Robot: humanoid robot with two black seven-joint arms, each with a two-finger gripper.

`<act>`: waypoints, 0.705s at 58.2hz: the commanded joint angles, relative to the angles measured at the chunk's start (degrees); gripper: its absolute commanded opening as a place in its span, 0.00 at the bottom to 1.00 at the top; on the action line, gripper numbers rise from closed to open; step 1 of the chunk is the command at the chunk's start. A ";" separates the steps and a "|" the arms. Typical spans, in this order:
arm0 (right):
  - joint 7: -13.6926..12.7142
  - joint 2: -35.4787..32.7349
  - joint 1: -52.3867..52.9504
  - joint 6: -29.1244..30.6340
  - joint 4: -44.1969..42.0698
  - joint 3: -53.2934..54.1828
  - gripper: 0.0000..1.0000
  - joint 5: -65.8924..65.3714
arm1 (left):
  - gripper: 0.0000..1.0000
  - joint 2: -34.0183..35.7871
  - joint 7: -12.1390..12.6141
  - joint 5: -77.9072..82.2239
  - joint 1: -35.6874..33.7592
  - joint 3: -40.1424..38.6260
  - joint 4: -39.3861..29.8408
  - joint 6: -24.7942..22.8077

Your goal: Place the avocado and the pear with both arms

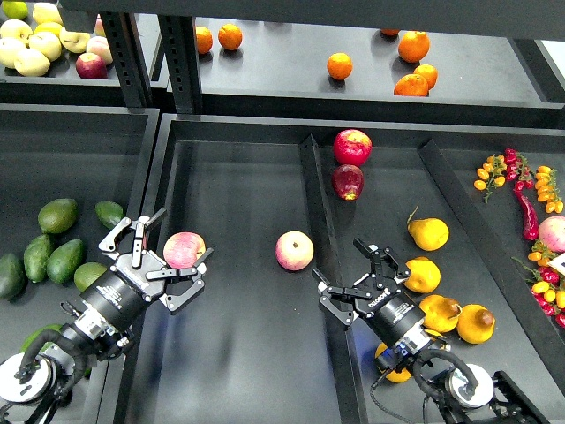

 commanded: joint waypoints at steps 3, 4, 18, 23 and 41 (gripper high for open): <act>-0.01 0.00 1.42 0.00 0.10 -0.16 0.99 -0.09 | 1.00 0.00 -0.01 -0.17 -4.49 0.04 4.31 0.00; -0.01 0.00 1.60 0.00 0.10 -0.16 0.99 -0.09 | 1.00 0.00 -0.01 -0.17 -4.58 0.04 4.31 0.00; -0.01 0.00 3.27 0.00 0.36 -0.16 0.99 -0.18 | 1.00 0.00 -0.01 -0.17 -5.11 3.03 4.93 0.00; -0.01 0.00 3.27 0.00 1.24 -0.16 0.99 -0.27 | 1.00 0.00 -0.14 -0.17 -5.02 4.26 4.14 0.00; -0.01 0.00 3.27 0.00 3.35 -0.08 0.99 -0.01 | 1.00 0.00 -4.37 -0.17 -4.76 5.93 4.05 0.00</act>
